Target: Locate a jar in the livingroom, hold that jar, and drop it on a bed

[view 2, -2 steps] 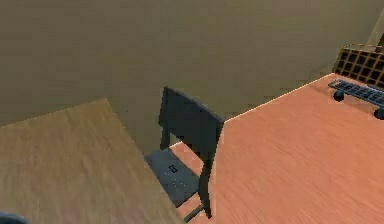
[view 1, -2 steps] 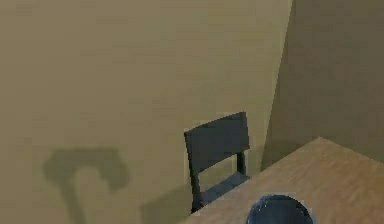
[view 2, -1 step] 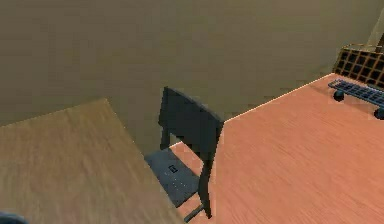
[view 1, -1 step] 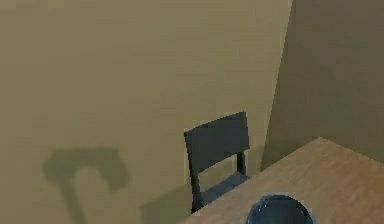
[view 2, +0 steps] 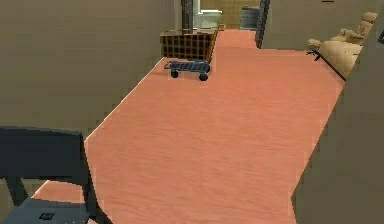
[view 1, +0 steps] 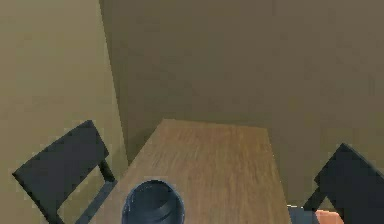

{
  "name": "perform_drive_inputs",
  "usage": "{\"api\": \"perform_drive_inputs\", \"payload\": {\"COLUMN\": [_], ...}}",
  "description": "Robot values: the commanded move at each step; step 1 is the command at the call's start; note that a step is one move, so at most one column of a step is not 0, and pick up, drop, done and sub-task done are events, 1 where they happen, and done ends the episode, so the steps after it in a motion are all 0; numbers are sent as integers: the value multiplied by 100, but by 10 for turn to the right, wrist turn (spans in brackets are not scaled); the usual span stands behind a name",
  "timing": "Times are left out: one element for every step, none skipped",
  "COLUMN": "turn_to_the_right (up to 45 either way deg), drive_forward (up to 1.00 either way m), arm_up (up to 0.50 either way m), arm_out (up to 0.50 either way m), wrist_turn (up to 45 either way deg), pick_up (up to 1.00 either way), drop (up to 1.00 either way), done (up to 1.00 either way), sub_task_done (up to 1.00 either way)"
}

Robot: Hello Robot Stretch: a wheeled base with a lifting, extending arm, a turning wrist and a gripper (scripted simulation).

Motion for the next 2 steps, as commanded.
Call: {"api": "perform_drive_inputs", "payload": {"turn_to_the_right": [90, 150], "drive_forward": [0, 0], "arm_up": [0, 0], "arm_out": [0, 0], "wrist_turn": [0, 0], "pick_up": [0, 0], "drop": [0, 0], "done": [0, 0], "sub_task_done": [0, 0]}}
